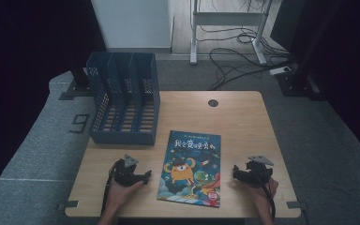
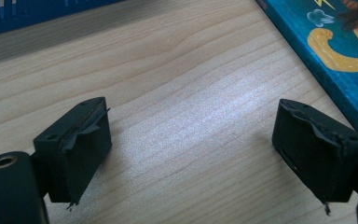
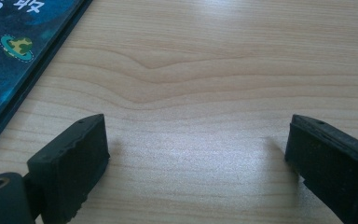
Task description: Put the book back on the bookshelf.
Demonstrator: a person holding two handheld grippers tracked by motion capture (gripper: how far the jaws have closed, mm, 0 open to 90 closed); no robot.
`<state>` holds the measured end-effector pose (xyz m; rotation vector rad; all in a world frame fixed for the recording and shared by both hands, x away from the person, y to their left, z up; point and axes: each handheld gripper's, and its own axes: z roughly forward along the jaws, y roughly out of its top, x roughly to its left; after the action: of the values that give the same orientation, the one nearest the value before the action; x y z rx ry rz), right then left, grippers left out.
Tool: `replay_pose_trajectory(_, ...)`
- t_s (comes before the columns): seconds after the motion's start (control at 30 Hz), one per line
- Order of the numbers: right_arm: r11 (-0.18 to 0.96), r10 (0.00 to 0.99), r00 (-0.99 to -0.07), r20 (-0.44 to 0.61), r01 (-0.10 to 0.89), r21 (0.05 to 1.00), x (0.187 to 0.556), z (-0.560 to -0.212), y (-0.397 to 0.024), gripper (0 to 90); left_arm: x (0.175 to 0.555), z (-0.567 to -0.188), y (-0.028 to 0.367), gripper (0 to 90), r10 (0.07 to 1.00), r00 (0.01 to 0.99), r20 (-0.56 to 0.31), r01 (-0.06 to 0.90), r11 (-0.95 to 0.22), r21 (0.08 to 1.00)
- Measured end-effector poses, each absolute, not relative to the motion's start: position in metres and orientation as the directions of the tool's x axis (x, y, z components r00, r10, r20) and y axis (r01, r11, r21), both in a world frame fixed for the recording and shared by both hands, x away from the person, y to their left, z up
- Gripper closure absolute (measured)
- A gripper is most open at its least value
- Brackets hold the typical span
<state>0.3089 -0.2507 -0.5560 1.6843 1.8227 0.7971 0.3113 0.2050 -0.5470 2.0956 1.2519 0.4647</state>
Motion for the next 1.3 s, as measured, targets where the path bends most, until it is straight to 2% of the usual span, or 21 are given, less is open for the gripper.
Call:
replay_pose_trajectory(0.5, 0.046, 0.997, -0.081, 0.013, 0.677, 0.734, 0.306, -0.555, -0.25, 12.7, 0.313, -0.547, 0.206, 11.2, 0.876, 0.48, -0.041, 0.65, -0.324, 0.687)
replay_pose_trajectory(0.87, 0.005, 0.99, -0.107, 0.087, 0.656, 0.754, 0.307, -0.548, -0.244, 13.3, 0.318, -0.542, 0.215, 13.6, 0.881, 0.465, -0.083, 0.663, -0.284, 0.692)
replay_pose_trajectory(1.3, 0.024, 0.981, -0.163, 0.105, 0.638, 0.77, 0.311, -0.538, -0.227, 13.4, 0.314, -0.523, 0.213, 14.1, 0.858, 0.492, -0.145, 0.639, -0.243, 0.73)
